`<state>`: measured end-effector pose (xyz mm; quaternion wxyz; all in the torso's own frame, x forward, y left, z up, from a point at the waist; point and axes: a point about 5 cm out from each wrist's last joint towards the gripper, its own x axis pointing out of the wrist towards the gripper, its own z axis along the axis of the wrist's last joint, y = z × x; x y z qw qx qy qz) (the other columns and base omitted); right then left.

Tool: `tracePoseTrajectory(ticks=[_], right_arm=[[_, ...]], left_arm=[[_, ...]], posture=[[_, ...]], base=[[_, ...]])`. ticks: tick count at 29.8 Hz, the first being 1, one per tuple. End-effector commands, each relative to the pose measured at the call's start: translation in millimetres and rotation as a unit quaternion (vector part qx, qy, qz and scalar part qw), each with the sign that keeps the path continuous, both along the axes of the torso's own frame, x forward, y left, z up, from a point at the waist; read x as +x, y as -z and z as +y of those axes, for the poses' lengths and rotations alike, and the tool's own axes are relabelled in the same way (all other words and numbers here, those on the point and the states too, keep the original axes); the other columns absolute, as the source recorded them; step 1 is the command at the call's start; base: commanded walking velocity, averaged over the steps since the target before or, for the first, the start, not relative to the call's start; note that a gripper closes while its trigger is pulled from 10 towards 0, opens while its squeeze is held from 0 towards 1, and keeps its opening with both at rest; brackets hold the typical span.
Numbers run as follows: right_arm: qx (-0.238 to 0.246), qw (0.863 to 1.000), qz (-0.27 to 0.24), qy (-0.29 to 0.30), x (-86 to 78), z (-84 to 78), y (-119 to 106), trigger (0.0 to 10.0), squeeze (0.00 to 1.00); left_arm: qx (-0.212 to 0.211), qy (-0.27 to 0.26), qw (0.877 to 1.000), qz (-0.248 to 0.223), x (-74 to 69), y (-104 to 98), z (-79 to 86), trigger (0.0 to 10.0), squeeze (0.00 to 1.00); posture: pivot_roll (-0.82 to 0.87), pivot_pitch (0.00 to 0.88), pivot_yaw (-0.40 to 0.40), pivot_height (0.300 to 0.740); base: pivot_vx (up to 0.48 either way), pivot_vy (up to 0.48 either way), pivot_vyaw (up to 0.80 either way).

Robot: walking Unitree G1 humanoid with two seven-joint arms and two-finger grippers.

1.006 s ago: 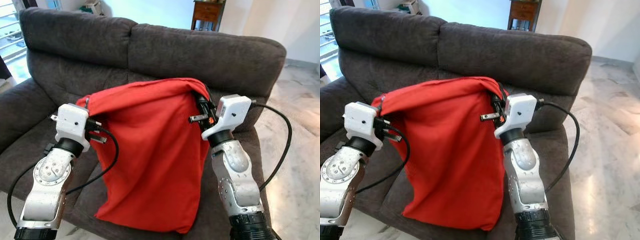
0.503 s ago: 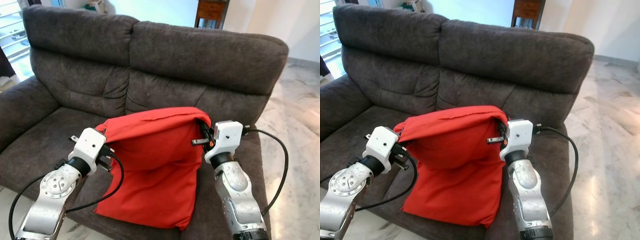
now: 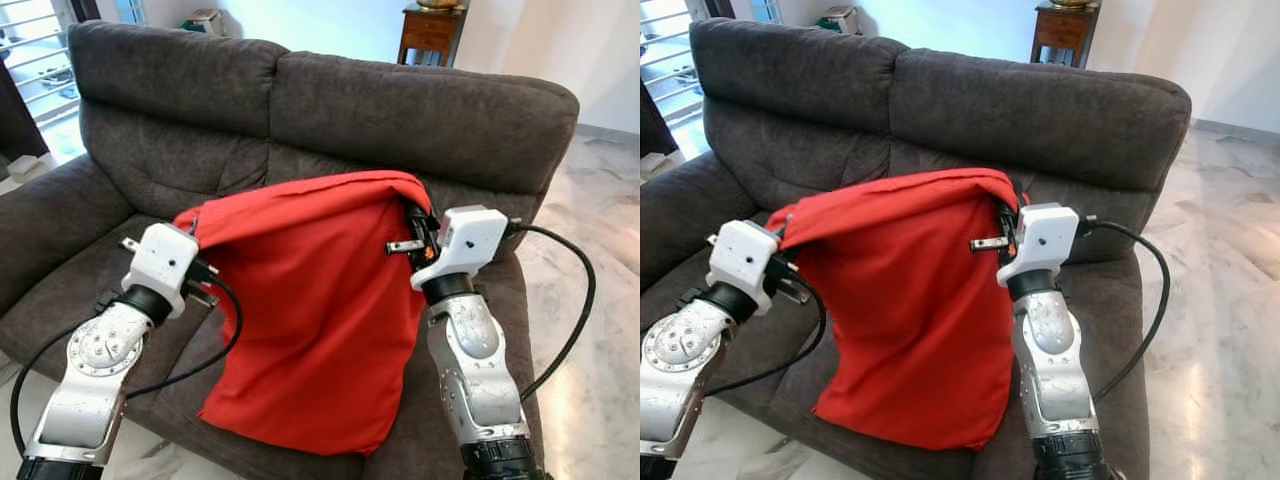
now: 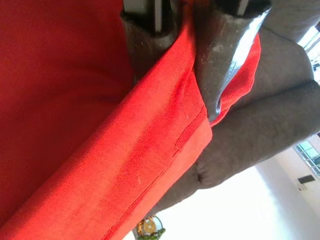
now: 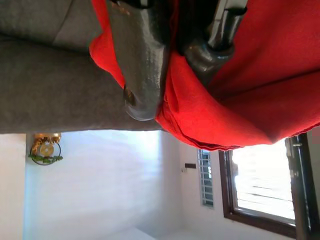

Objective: Move the pillow to the sofa from floor

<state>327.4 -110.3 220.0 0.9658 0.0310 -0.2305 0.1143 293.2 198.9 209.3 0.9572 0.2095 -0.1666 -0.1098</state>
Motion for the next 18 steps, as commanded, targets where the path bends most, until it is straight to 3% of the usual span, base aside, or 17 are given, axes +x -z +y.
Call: tracePoseTrajectory(ticks=[1,3,5,6,7,10,18], right_arm=[[0.057,0.993,-0.087,0.057,-7.9,-25.4,-39.3,10.0,0.00],[0.054,0.994,-0.082,0.056,-7.5,-25.1,-38.0,10.0,0.00],[0.024,0.997,-0.025,0.065,-1.5,-24.6,-13.8,10.0,0.00],[0.024,0.997,-0.025,0.065,-1.5,-24.6,-13.8,10.0,0.00],[-0.009,0.997,0.028,0.071,2.8,-23.9,6.9,10.0,0.00],[-0.046,0.991,0.099,0.074,5.8,-23.8,35.7,10.0,0.00],[-0.059,0.974,0.187,0.111,1.0,-35.7,73.3,10.0,0.00]], left_arm=[[-0.022,-0.061,0.998,0.018,-1.5,6.3,26.6,10.0,0.00],[-0.019,-0.059,0.998,0.025,-1.7,9.1,25.9,10.0,0.00],[-0.006,-0.046,0.997,0.058,-0.6,19.8,21.3,10.0,0.00],[-0.006,-0.046,0.997,0.058,-0.6,19.8,21.3,10.0,0.00],[0.007,-0.033,0.996,0.084,-0.5,27.7,16.6,10.0,0.00],[0.031,-0.012,0.992,0.123,-2.4,40.7,9.2,10.0,0.00],[0.052,-0.006,0.986,0.160,-5.7,61.1,0.5,10.0,0.00]], posture=[[0.04,0.093,-0.003,0.740],[0.04,0.093,-0.003,0.740],[0.04,0.094,-0.005,0.740],[0.04,0.094,-0.005,0.740],[0.04,0.094,-0.005,0.740],[0.04,0.094,-0.005,0.740],[0.04,0.101,-0.004,0.740]], base=[[0.000,0.000,0.00],[0.000,0.000,0.00],[0.000,0.000,0.00],[0.000,0.000,0.00],[0.000,0.000,0.00],[0.000,0.000,0.00],[0.000,0.000,0.00]])
